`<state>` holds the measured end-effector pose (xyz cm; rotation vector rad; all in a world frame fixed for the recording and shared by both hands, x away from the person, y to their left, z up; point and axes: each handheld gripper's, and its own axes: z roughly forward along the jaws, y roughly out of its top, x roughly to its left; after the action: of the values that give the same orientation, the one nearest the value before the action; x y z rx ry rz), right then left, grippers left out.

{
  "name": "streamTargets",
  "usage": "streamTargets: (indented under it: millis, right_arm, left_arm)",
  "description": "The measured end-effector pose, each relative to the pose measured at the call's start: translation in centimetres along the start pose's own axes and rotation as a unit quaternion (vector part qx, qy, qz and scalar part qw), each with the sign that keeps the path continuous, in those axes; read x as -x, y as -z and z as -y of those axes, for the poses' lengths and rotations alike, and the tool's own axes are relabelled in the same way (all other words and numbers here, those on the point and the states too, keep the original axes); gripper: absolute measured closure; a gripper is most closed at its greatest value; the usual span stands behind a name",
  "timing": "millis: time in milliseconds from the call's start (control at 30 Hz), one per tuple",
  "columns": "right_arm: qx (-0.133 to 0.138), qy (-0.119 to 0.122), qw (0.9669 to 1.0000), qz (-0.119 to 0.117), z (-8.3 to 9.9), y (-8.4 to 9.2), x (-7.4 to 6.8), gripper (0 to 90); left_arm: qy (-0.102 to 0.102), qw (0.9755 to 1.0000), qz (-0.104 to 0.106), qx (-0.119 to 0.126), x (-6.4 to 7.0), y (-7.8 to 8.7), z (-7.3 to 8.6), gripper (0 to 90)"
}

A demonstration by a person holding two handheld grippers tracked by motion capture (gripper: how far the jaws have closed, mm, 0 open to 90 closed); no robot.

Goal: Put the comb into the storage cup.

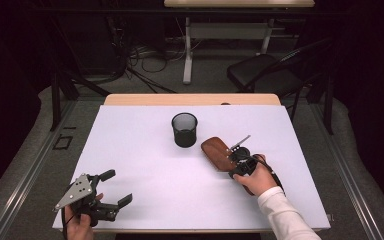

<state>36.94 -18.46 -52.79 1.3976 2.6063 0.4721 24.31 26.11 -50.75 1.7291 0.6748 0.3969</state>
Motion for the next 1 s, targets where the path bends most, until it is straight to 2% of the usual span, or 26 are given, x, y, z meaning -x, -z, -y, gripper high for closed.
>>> streamTargets:
  millis: [33, 67, 133, 300, 333, 367, 433, 533, 700, 800, 833, 900, 1000]
  right_arm:
    - [-0.006, -0.003, 1.0, 0.002, 0.0, 0.1, -0.1, 72.5]
    - [0.018, -0.002, 0.9998, -0.001, 0.3, -0.1, -0.1, 72.5]
    - [0.017, -0.001, 0.9998, 0.001, 0.5, 0.0, -0.2, 72.5]
    - [0.048, -0.004, 0.9989, 0.0, 1.2, 0.2, -0.1, 72.6]
    - [0.07, -0.013, 0.9974, -0.002, 1.4, 0.1, -0.2, 72.6]
    - [0.057, -0.005, 0.9983, 0.001, 1.4, 0.5, -0.1, 72.6]
    - [0.069, -0.01, 0.9975, -0.005, 1.4, 0.8, -0.1, 72.5]
    - [0.087, -0.004, 0.9962, -0.006, 1.6, 1.3, -0.2, 72.5]
    - [0.097, -0.003, 0.9953, -0.004, 1.7, 1.6, -0.4, 72.6]
    - [0.093, 0.0, 0.9957, -0.003, 1.7, 1.8, -0.4, 72.5]
    - [0.101, 0.0, 0.9949, -0.001, 1.7, 1.7, -0.5, 72.5]
    - [0.097, 0.0, 0.9953, 0.0, 1.6, 2.0, -0.5, 72.5]
    - [0.111, -0.001, 0.9939, -0.001, 1.7, 2.1, -0.6, 72.6]
  left_arm:
    - [0.0, 1.0, 0.0, 0.0, 0.0, 0.0, 0.0, 1.1]
    - [0.0, 1.0, 0.0, 0.0, 0.0, 0.0, 0.0, 1.1]
    - [0.0, 1.0, 0.0, 0.0, 0.0, 0.0, 0.0, 1.1]
    - [-0.001, 1.0, -0.001, -0.001, 0.0, 0.0, 0.0, 1.1]
    - [-0.001, 1.0, -0.001, -0.001, 0.0, 0.0, 0.0, 1.1]
    - [-0.001, 1.0, -0.001, -0.002, 0.0, -0.1, 0.0, 1.1]
    - [-0.002, 1.0, -0.001, -0.003, 0.0, -0.1, 0.0, 1.1]
    - [-0.001, 1.0, -0.002, -0.001, 0.1, -0.1, 0.0, 1.1]
    - [-0.003, 1.0, 0.0, -0.002, 0.1, -0.2, 0.0, 1.1]
    - [-0.003, 1.0, 0.0, -0.003, 0.1, -0.2, 0.0, 1.1]
    - [-0.003, 1.0, -0.001, -0.003, 0.0, -0.2, 0.0, 1.1]
    - [-0.002, 1.0, 0.0, -0.003, 0.0, -0.2, 0.0, 1.1]
    - [-0.002, 1.0, 0.0, -0.003, 0.0, -0.2, 0.0, 1.1]
